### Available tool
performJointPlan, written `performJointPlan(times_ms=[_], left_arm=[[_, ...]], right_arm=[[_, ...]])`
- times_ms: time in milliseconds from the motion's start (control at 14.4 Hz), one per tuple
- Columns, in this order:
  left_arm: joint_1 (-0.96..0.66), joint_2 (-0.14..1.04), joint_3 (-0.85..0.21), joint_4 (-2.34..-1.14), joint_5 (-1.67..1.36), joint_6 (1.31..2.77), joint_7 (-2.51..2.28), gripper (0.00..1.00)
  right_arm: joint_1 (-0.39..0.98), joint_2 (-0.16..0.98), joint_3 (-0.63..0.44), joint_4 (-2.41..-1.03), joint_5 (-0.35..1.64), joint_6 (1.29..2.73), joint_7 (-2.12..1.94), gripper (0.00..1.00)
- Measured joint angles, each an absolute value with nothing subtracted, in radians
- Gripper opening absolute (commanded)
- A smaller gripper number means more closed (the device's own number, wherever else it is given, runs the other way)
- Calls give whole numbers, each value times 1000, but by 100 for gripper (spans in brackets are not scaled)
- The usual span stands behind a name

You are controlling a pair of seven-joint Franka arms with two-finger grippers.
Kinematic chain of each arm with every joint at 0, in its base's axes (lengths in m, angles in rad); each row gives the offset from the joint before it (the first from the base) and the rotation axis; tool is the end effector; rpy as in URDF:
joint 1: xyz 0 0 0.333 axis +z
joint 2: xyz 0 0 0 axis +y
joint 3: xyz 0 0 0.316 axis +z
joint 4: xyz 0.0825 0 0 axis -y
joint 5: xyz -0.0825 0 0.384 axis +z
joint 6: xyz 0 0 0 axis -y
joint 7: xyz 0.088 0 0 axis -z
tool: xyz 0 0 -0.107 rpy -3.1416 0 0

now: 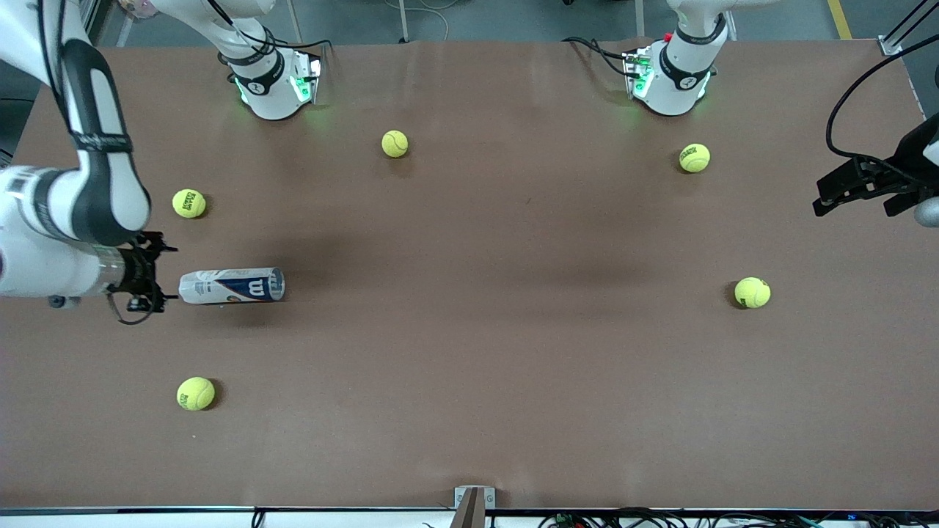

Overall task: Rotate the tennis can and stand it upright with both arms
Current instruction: 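Reach the right gripper down and grasp the white tennis can, then lift the can with the right gripper and carry it toward the table middle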

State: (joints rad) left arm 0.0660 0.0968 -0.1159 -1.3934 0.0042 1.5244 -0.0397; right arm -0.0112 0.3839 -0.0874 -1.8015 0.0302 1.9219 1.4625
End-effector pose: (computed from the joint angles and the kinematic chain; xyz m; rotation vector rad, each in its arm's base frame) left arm 0.5797 -0.0246 0.6491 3.1326 -0.0144 0.0540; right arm 0.6108 -0.0550 0.3156 2.0884 -2.0934 -0.2962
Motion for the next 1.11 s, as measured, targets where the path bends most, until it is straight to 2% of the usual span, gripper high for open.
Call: performJointPlan(times_ms=[278, 626, 905, 1114], left_arm=[[66, 97, -116, -1393, 4, 1524, -40, 100], [66, 97, -116, -1393, 4, 1524, -40, 100], [66, 97, -116, -1393, 4, 1524, -40, 100], [66, 97, -116, -1393, 4, 1524, -40, 100]], right_arm=[[49, 418, -86, -1904, 30, 2074, 1561, 100], [50, 425, -92, -2016, 30, 2239, 1563, 100], [50, 436, -93, -2055, 30, 2269, 1562, 99], [47, 445, -94, -2055, 30, 2269, 1537, 89]])
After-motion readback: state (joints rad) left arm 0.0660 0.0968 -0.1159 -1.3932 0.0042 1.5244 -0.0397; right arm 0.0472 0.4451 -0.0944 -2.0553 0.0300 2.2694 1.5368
